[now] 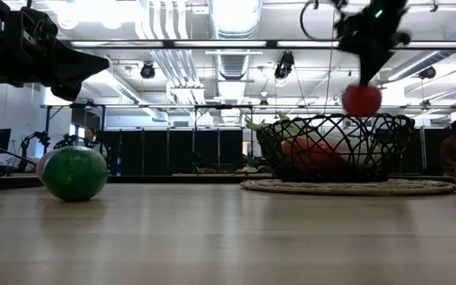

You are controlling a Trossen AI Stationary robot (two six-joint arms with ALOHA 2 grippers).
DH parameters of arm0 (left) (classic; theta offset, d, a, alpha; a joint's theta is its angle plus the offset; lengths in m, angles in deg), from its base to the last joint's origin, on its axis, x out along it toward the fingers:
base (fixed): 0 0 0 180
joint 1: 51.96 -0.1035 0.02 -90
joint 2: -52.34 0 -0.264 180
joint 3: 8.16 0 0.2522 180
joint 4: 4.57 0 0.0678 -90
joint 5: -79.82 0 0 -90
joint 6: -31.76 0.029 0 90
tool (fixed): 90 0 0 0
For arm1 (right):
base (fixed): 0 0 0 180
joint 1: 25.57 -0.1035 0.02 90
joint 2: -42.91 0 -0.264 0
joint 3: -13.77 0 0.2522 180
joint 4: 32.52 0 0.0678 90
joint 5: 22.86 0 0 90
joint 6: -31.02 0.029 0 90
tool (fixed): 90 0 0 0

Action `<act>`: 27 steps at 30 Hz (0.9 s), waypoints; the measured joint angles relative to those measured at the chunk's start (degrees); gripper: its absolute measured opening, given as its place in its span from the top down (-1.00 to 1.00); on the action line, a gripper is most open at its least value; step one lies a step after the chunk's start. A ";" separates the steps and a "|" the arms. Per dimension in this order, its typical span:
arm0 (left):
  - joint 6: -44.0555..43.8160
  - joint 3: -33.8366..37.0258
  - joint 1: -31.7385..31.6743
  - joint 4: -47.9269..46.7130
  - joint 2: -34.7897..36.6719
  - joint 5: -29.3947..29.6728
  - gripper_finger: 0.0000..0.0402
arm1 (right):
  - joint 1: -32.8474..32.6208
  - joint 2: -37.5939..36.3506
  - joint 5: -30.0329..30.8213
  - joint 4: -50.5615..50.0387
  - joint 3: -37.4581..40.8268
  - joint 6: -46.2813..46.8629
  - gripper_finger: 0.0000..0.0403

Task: Build produce basket
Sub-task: Put the red apple into the wire basket

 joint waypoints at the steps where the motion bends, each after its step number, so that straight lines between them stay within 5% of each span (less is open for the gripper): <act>1: 0.01 0.00 0.00 0.00 0.00 0.00 1.00 | 4.54 0.02 -3.39 4.23 0.60 -4.94 0.96; 5: 0.01 0.00 -0.01 0.00 -0.01 0.00 1.00 | 18.91 0.50 -19.97 21.46 4.44 -17.93 0.96; 8: 0.02 0.00 -0.01 0.00 -0.01 0.00 1.00 | 24.77 2.33 -26.80 27.36 6.92 -20.73 0.96; 20: 0.02 0.00 -0.02 0.00 0.00 0.00 1.00 | 27.58 12.48 -26.58 28.70 5.21 -25.69 0.93; 27: 0.01 0.00 0.00 0.00 -0.02 0.00 1.00 | 27.58 12.76 -26.53 27.78 1.98 -27.22 0.61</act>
